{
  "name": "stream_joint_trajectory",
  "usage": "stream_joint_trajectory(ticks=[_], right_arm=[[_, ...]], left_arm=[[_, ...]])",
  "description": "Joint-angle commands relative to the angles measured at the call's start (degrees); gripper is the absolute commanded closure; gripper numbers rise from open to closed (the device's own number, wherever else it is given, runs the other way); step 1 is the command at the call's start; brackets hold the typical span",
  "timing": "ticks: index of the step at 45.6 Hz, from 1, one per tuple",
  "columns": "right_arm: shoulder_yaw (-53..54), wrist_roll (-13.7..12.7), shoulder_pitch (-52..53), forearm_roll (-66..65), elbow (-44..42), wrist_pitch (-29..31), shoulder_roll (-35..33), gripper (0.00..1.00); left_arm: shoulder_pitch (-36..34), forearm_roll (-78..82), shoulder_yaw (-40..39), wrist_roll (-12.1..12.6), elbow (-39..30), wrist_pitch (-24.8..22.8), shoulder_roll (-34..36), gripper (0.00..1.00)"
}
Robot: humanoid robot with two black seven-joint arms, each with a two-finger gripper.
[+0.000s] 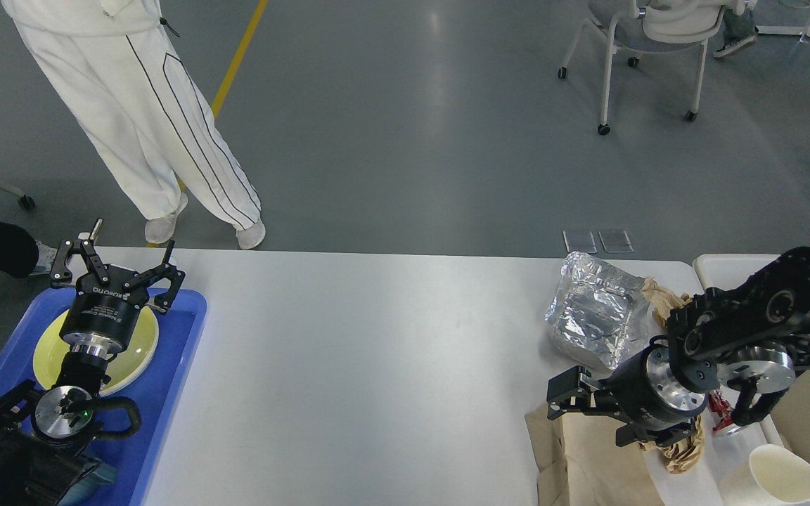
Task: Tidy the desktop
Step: 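Close the right gripper on the crumpled brown paper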
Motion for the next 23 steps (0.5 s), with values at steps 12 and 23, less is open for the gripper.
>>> stream_joint_trajectory(ticks=[12,23], right_arm=[[-1.66,0.03,-2.57,-0.21,-1.26,-2.74,4.99,0.00],[-1.84,1.17,-8.45,0.76,-5.48,-7.05,11.94,0.00]], left_arm=[[-0.01,-0.05,0.00,0.00,0.00,-0.08,0.00,0.03],[-0.01,0.04,0.00,0.00,0.00,0.00,0.00,0.03]])
